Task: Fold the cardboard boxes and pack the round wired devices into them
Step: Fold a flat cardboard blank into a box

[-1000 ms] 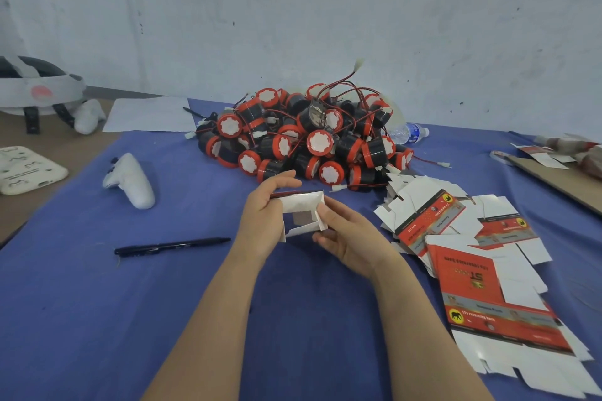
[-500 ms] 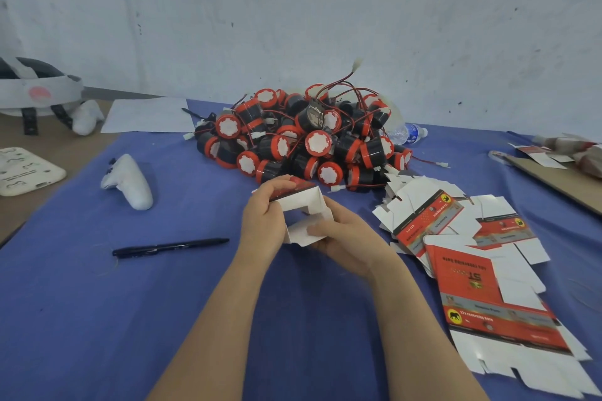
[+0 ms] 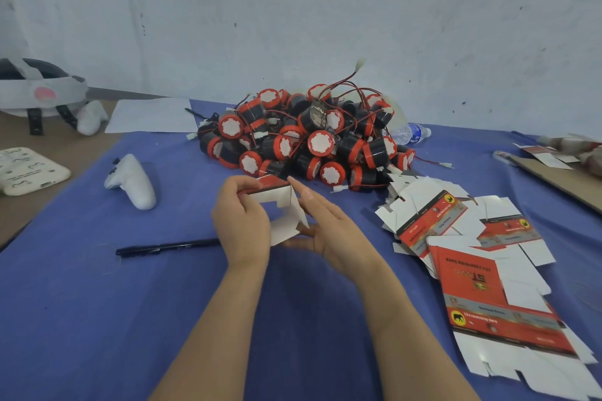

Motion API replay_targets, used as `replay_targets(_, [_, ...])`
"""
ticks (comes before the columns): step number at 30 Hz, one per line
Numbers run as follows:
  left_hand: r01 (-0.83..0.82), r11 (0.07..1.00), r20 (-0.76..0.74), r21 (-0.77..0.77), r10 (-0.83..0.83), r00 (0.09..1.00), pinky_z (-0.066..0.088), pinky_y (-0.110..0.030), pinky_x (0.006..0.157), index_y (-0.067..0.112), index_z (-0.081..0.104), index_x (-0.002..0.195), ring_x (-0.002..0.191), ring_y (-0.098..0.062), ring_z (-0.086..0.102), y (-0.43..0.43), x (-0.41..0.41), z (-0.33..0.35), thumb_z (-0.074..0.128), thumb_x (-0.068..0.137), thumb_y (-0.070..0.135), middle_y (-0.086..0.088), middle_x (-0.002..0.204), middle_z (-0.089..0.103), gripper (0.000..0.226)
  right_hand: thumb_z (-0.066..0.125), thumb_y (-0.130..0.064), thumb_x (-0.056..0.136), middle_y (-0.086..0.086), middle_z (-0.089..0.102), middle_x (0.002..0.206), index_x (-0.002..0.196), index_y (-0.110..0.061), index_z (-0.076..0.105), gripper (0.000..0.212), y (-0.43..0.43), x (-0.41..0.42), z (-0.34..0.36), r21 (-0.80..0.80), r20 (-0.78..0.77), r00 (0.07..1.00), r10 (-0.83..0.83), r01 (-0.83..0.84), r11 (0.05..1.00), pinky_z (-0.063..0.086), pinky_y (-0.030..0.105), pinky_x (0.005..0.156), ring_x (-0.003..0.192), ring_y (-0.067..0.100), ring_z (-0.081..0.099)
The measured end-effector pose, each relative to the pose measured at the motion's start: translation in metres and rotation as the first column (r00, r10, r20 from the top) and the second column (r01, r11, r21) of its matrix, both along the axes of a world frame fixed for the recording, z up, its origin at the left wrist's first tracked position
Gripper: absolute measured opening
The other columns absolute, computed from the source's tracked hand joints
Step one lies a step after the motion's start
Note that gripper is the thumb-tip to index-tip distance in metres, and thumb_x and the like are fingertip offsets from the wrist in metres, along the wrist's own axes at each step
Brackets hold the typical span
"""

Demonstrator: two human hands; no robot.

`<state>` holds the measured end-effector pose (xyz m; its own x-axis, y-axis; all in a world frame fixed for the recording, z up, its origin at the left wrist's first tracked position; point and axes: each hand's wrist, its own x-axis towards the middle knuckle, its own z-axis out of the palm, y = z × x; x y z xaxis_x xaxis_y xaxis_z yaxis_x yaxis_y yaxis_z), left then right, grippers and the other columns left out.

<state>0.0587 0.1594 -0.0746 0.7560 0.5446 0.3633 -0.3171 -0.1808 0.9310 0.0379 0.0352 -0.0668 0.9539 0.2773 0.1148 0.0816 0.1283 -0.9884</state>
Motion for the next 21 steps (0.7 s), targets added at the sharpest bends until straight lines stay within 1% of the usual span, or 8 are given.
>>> replay_targets(2, [0.015, 1.0, -0.009, 0.005, -0.015, 1.0, 0.041, -0.009, 0.068, 0.018, 0.059, 0.085, 0.08, 0.002, 0.055, -0.001, -0.001, 0.0, 0.036, 0.087, -0.007, 0.018, 0.082, 0.058, 0.034, 0.046, -0.017, 0.101, -0.007, 0.065, 0.123, 0.119, -0.041, 0.062, 0.035, -0.005, 0.0, -0.001, 0.102, -0.059, 0.998, 0.032, -0.026, 0.994, 0.056, 0.03, 0.079, 0.096, 0.02, 0.068])
replay_targets(4, [0.023, 1.0, -0.011, 0.009, -0.023, 1.0, 0.039, -0.003, 0.064, 0.019, 0.059, 0.084, 0.079, 0.002, 0.055, -0.002, -0.001, 0.001, 0.037, 0.088, -0.007, 0.018, 0.081, 0.058, 0.035, 0.048, -0.008, 0.098, -0.006, 0.065, 0.123, 0.122, -0.038, 0.059, 0.039, -0.006, 0.0, -0.003, 0.13, -0.059, 0.997, 0.051, -0.043, 0.991, 0.055, 0.028, 0.08, 0.099, 0.018, 0.068])
replay_targets(7, [0.054, 0.998, -0.003, 0.022, -0.054, 0.999, 0.038, -0.001, 0.063, 0.019, 0.059, 0.082, 0.078, 0.006, 0.055, -0.002, -0.003, 0.002, 0.037, 0.087, -0.008, 0.017, 0.08, 0.059, 0.035, 0.055, -0.013, 0.096, -0.008, 0.065, 0.121, 0.125, -0.04, 0.052, 0.04, -0.004, 0.001, -0.005, 0.117, -0.053, 0.998, 0.045, -0.038, 0.992, 0.055, 0.027, 0.08, 0.102, 0.013, 0.067])
replay_targets(10, [0.085, 0.995, 0.004, 0.058, -0.085, 0.996, 0.039, -0.002, 0.064, 0.019, 0.06, 0.081, 0.079, 0.003, 0.056, -0.003, -0.005, 0.002, 0.038, 0.086, -0.008, 0.012, 0.082, 0.062, 0.035, 0.056, -0.021, 0.096, -0.003, 0.062, 0.124, 0.129, -0.041, 0.046, 0.04, -0.004, 0.002, -0.008, 0.066, -0.045, 0.999, 0.014, -0.011, 0.998, 0.055, 0.028, 0.08, 0.103, 0.015, 0.067])
replay_targets(13, [0.083, 0.989, 0.027, 0.123, -0.087, 0.996, 0.041, -0.005, 0.068, 0.015, 0.06, 0.085, 0.082, -0.007, 0.057, -0.005, -0.006, 0.002, 0.039, 0.087, -0.009, 0.004, 0.086, 0.064, 0.032, 0.055, -0.023, 0.097, 0.001, 0.063, 0.124, 0.128, -0.036, 0.051, 0.035, -0.002, 0.003, -0.01, 0.008, -0.003, 1.0, -0.026, 0.026, 1.0, 0.056, 0.029, 0.078, 0.105, 0.019, 0.066])
replay_targets(16, [0.077, 0.969, 0.063, 0.235, -0.094, 0.994, 0.047, -0.022, 0.078, 0.01, 0.062, 0.091, 0.089, -0.016, 0.058, -0.007, -0.008, 0.0, 0.04, 0.088, -0.009, -0.003, 0.094, 0.065, 0.03, 0.054, -0.02, 0.097, 0.006, 0.064, 0.123, 0.128, -0.025, 0.055, 0.031, -0.002, 0.005, -0.013, -0.004, 0.0, 0.998, -0.06, 0.06, 0.998, 0.055, 0.03, 0.075, 0.108, 0.026, 0.063])
replay_targets(18, [0.071, 0.952, 0.069, 0.296, -0.095, 0.993, 0.045, -0.02, 0.078, 0.008, 0.063, 0.093, 0.092, -0.018, 0.057, -0.009, -0.01, 0.0, 0.041, 0.088, -0.009, -0.006, 0.097, 0.065, 0.028, 0.054, -0.019, 0.097, 0.004, 0.067, 0.116, 0.124, -0.022, 0.058, 0.027, -0.001, 0.005, -0.014, -0.046, -0.001, 0.995, -0.1, 0.1, 0.994, 0.055, 0.028, 0.073, 0.101, 0.023, 0.065])
replay_targets(21, [0.129, 0.949, 0.07, 0.288, -0.155, 0.985, 0.046, -0.02, 0.078, 0.014, 0.061, 0.091, 0.091, -0.015, 0.057, -0.011, -0.012, 0.001, 0.041, 0.088, -0.009, -0.002, 0.096, 0.064, 0.03, 0.058, -0.022, 0.095, -0.005, 0.068, 0.098, 0.115, -0.022, 0.06, 0.02, 0.001, 0.006, -0.015, -0.243, 0.086, 0.976, -0.202, 0.217, 0.945, 0.051, 0.018, 0.06, 0.081, 0.01, 0.065])
